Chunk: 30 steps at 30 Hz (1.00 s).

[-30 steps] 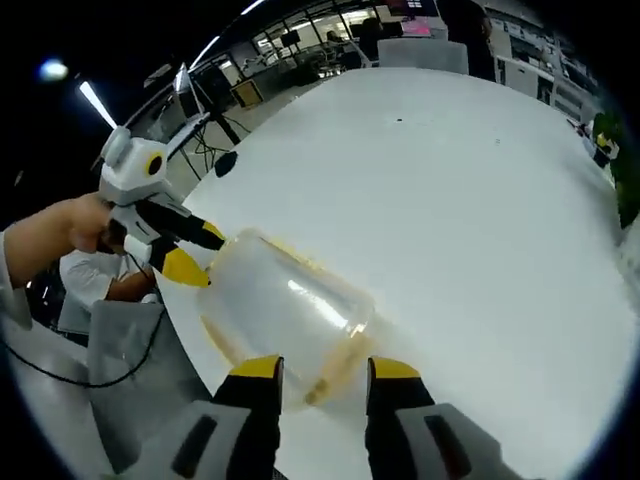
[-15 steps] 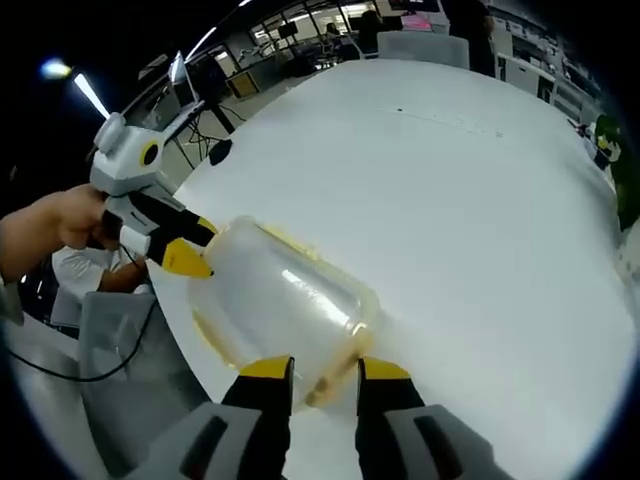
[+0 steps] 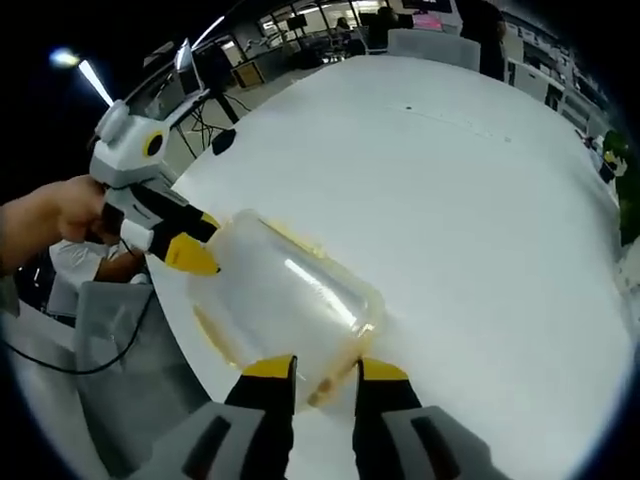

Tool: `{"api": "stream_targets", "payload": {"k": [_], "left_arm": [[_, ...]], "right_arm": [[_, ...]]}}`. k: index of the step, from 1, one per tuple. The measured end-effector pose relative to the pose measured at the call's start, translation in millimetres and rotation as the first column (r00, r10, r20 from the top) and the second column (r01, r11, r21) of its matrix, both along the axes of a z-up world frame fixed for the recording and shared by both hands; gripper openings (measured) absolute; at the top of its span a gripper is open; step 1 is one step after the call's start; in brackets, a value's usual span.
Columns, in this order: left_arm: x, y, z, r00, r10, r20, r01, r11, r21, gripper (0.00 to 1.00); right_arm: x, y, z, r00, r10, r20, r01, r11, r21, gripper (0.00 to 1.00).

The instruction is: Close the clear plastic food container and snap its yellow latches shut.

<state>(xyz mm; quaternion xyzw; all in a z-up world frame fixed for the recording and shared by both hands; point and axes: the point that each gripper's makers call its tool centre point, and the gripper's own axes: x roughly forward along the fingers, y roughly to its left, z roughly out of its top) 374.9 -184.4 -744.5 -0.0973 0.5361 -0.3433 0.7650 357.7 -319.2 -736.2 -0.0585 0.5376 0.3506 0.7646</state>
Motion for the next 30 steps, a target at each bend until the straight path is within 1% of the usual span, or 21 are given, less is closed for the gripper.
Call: {"api": "stream_targets", "payload": {"k": [2, 3, 5, 9, 11, 13, 15, 19, 21, 22, 24, 26, 27, 28, 30], "left_arm": [[-1.7, -0.7, 1.7, 1.0, -0.001, -0.003, 0.001, 1.0, 0.013, 0.31], [-1.8, -0.4, 1.3, 1.0, 0.0, -0.021, 0.0, 1.0, 0.002, 0.31], [-1.6, 0.1, 1.0, 1.0, -0.002, -0.013, 0.002, 1.0, 0.004, 0.31], [-2.0, 0.2, 1.4, 1.0, 0.0, -0.012, 0.0, 1.0, 0.002, 0.32], [-2.0, 0.5, 1.3, 1.0, 0.007, -0.016, -0.007, 1.0, 0.0, 0.32], [-1.4, 0.6, 1.4, 1.0, -0.002, -0.009, 0.002, 1.0, 0.003, 0.33], [-0.7, -1.4, 2.1, 1.0, -0.021, 0.02, 0.021, 1.0, 0.011, 0.35], [0.0, -1.8, 1.2, 0.999, -0.023, 0.034, 0.023, 1.0, 0.011, 0.36], [0.7, -1.6, 2.2, 0.998, -0.035, 0.056, 0.035, 0.999, 0.013, 0.37], [0.2, -1.4, 2.7, 0.996, -0.056, 0.067, 0.055, 0.998, 0.02, 0.37], [5.0, 3.5, 2.8, 0.987, -0.099, 0.13, 0.091, 0.994, 0.065, 0.42], [4.0, 1.5, 7.7, 0.988, -0.09, 0.125, 0.087, 0.996, 0.033, 0.43], [4.0, 1.8, 8.4, 0.987, -0.093, 0.128, 0.089, 0.996, 0.029, 0.43], [5.6, 0.0, 11.9, 0.981, -0.109, 0.158, 0.108, 0.994, 0.015, 0.44], [6.4, 4.1, 12.6, 0.975, -0.136, 0.175, 0.131, 0.991, 0.042, 0.46]], "right_arm": [[-0.3, -0.9, -0.1, 1.0, 0.003, -0.007, -0.003, 1.0, -0.001, 0.19], [-1.2, -1.7, -0.1, 1.0, 0.015, -0.003, -0.015, 1.0, -0.005, 0.2], [-2.1, -3.2, 0.0, 1.0, -0.001, -0.007, 0.001, 1.0, 0.002, 0.2], [-3.2, -3.0, 0.3, 1.0, -0.003, 0.001, 0.003, 1.0, 0.002, 0.2], [-2.7, -2.8, 0.4, 1.0, -0.007, -0.001, 0.007, 1.0, 0.008, 0.2], [-2.2, -3.4, 0.5, 1.0, -0.019, -0.01, 0.019, 1.0, 0.015, 0.21], [-2.9, -3.5, 1.1, 1.0, -0.017, -0.003, 0.017, 1.0, 0.022, 0.21], [-1.5, -1.7, 0.9, 1.0, -0.007, 0.002, 0.007, 1.0, 0.02, 0.22], [-2.0, -1.7, 1.5, 1.0, 0.012, 0.015, -0.012, 1.0, 0.008, 0.22], [-1.6, -0.9, 2.3, 1.0, 0.015, 0.015, -0.015, 1.0, 0.005, 0.22], [-1.7, -2.8, 3.7, 1.0, 0.023, 0.016, -0.023, 1.0, -0.001, 0.2], [-0.4, -4.0, 7.6, 1.0, 0.021, 0.023, -0.021, 1.0, 0.0, 0.18], [-0.4, -4.7, 8.8, 0.999, 0.02, 0.027, -0.02, 1.0, -0.002, 0.16], [0.3, -5.1, 9.8, 0.999, 0.03, 0.031, -0.03, 1.0, -0.007, 0.15], [-0.1, -4.4, 12.4, 0.999, 0.038, 0.031, -0.038, 0.999, -0.002, 0.14]]}}
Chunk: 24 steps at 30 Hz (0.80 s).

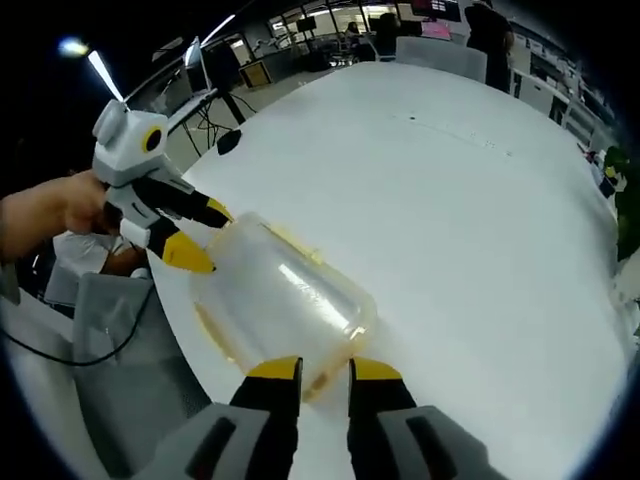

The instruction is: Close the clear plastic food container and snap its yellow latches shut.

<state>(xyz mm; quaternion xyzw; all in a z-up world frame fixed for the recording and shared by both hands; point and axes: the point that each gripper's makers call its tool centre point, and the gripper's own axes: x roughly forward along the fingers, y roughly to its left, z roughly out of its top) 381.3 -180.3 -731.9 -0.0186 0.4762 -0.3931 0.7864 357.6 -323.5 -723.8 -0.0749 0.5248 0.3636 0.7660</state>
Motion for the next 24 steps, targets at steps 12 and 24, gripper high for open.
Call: {"api": "stream_targets", "payload": {"k": [12, 24], "left_arm": [[9.0, 8.2, 24.2, 0.922, -0.281, 0.265, 0.25, 0.957, 0.146, 0.39], [0.9, -29.0, 46.6, 0.839, -0.404, 0.364, 0.393, 0.913, 0.108, 0.35]], "right_arm": [[2.4, -1.8, 16.5, 0.991, 0.127, 0.052, -0.126, 0.992, -0.013, 0.16], [-2.8, 12.0, 25.6, 0.955, 0.282, 0.087, -0.281, 0.959, -0.022, 0.16]]}}
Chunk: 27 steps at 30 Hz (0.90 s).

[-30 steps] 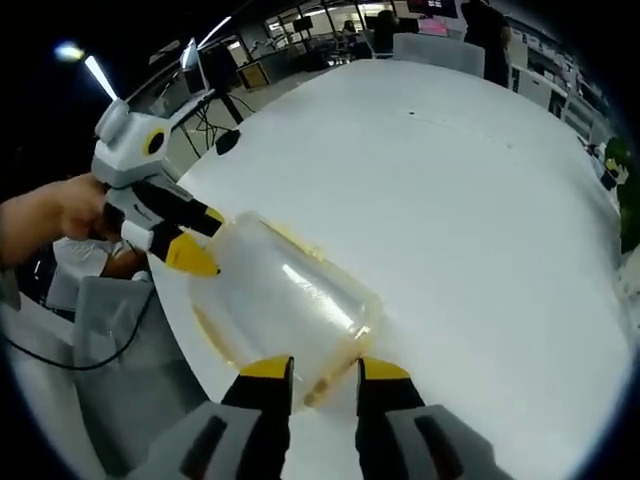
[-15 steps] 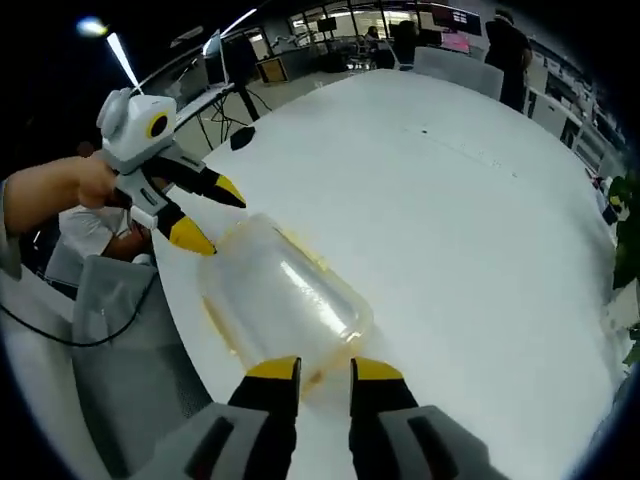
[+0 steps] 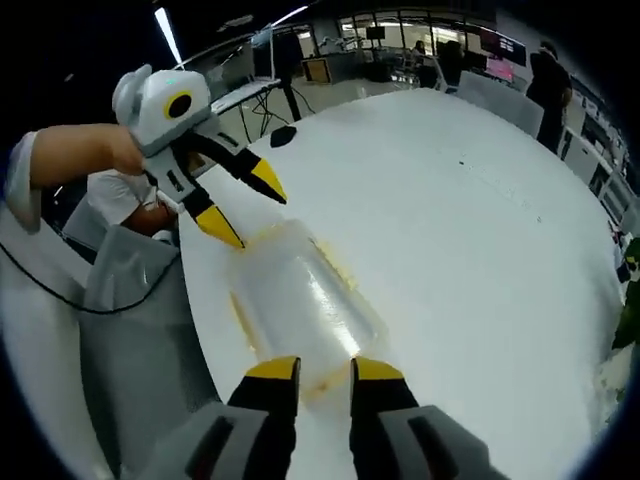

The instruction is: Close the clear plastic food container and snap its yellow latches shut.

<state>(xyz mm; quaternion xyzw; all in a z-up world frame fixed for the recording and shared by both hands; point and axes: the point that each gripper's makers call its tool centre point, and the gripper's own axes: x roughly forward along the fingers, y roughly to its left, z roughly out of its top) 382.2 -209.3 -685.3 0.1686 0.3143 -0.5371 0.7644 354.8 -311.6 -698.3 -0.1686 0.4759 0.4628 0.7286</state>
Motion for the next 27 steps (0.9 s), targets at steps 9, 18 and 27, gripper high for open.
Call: {"api": "stream_targets", "payload": {"k": [9, 18, 27], "left_arm": [[-8.9, -24.0, 2.6, 0.997, -0.078, 0.014, 0.078, 0.996, -0.031, 0.29], [-16.8, -39.4, -5.4, 0.986, -0.162, 0.037, 0.163, 0.986, -0.02, 0.24], [-23.3, -44.1, -17.2, 0.976, -0.214, 0.048, 0.213, 0.977, 0.018, 0.24]], "right_arm": [[3.0, 13.5, 7.0, 0.991, 0.117, 0.056, -0.117, 0.993, -0.018, 0.14], [2.1, 34.9, 5.2, 0.96, 0.261, 0.1, -0.259, 0.965, -0.03, 0.14], [16.0, 52.5, 0.4, 0.942, 0.306, 0.134, -0.306, 0.952, -0.022, 0.13]]}}
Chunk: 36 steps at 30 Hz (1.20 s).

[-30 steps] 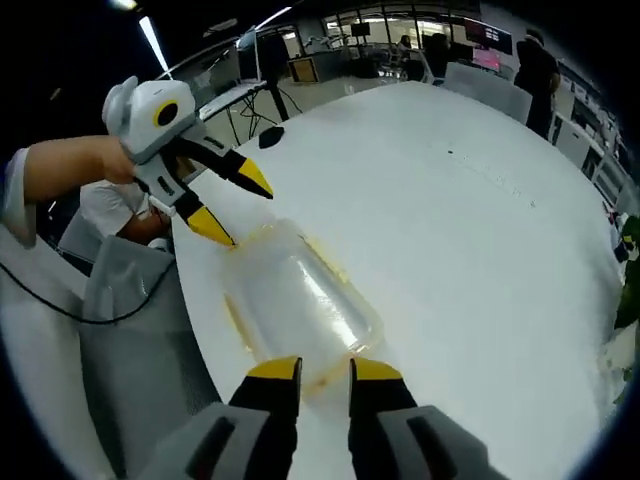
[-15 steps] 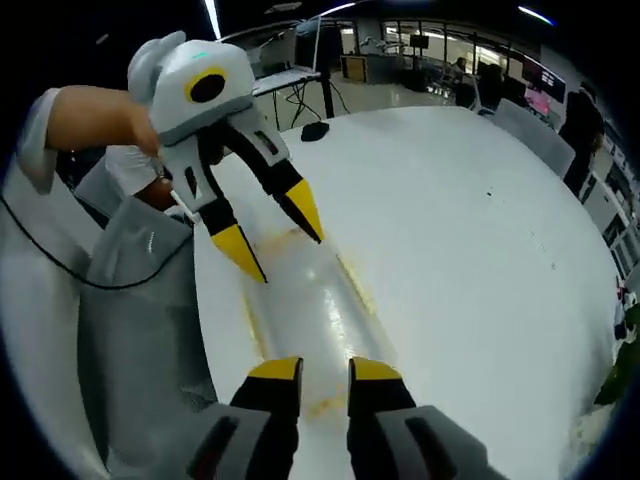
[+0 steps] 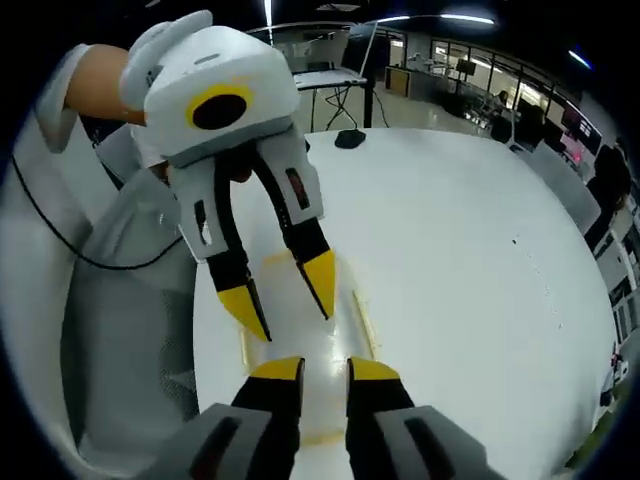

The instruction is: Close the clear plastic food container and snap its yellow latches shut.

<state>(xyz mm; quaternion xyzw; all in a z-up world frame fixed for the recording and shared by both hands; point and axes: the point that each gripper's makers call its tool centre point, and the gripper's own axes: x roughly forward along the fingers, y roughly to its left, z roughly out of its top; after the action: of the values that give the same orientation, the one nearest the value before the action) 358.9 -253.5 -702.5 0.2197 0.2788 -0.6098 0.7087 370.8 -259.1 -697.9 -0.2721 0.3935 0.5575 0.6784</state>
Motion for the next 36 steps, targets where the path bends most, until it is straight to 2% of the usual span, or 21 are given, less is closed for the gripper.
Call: {"api": "stream_targets", "payload": {"k": [5, 7, 11, 15, 21, 23, 30, 34, 35, 36], "left_arm": [[-1.8, -1.0, -3.6, 1.0, -0.006, 0.005, 0.006, 1.0, 0.01, 0.24], [-3.0, -1.1, -6.7, 1.0, -0.013, 0.01, 0.013, 1.0, 0.017, 0.24], [-10.8, -2.9, -7.4, 1.0, -0.019, -0.02, 0.019, 1.0, 0.0, 0.24], [-19.1, -2.7, -10.6, 0.999, -0.03, -0.021, 0.03, 1.0, 0.009, 0.27], [-23.9, -2.7, -15.7, 0.999, -0.038, 0.031, 0.037, 0.999, 0.035, 0.35], [-26.7, -3.0, -15.9, 0.998, -0.051, 0.046, 0.049, 0.998, 0.035, 0.37], [-28.6, 0.2, -21.5, 0.994, -0.069, 0.091, 0.062, 0.995, 0.077, 0.44], [-26.6, 1.2, -25.1, 0.993, -0.05, 0.105, 0.042, 0.996, 0.077, 0.48], [-26.7, 0.7, -25.2, 0.992, -0.053, 0.112, 0.044, 0.996, 0.078, 0.48], [-22.5, 2.4, -26.5, 0.981, -0.085, 0.177, 0.064, 0.991, 0.117, 0.48]], "right_arm": [[2.9, 5.9, -7.5, 0.999, 0.045, 0.018, -0.045, 0.999, -0.023, 0.14], [3.2, 8.7, -9.2, 0.999, 0.048, 0.006, -0.047, 0.999, -0.018, 0.14], [3.7, 12.4, -14.5, 0.998, 0.07, -0.004, -0.07, 0.997, -0.022, 0.13], [10.0, 13.2, -17.7, 0.997, 0.072, -0.003, -0.072, 0.997, -0.03, 0.14], [20.9, 13.9, -19.6, 0.998, 0.059, 0.014, -0.058, 0.998, -0.033, 0.2], [22.0, 13.1, -21.6, 0.998, 0.06, -0.001, -0.06, 0.997, -0.04, 0.24], [28.4, 10.5, -21.1, 0.993, 0.119, 0.002, -0.119, 0.991, -0.067, 0.3], [24.4, 13.5, -23.0, 0.975, 0.221, -0.005, -0.221, 0.973, -0.072, 0.31], [23.2, 14.5, -23.0, 0.976, 0.219, -0.009, -0.219, 0.973, -0.066, 0.32], [21.0, 14.8, -25.0, 0.976, 0.217, -0.033, -0.219, 0.974, -0.065, 0.33]]}}
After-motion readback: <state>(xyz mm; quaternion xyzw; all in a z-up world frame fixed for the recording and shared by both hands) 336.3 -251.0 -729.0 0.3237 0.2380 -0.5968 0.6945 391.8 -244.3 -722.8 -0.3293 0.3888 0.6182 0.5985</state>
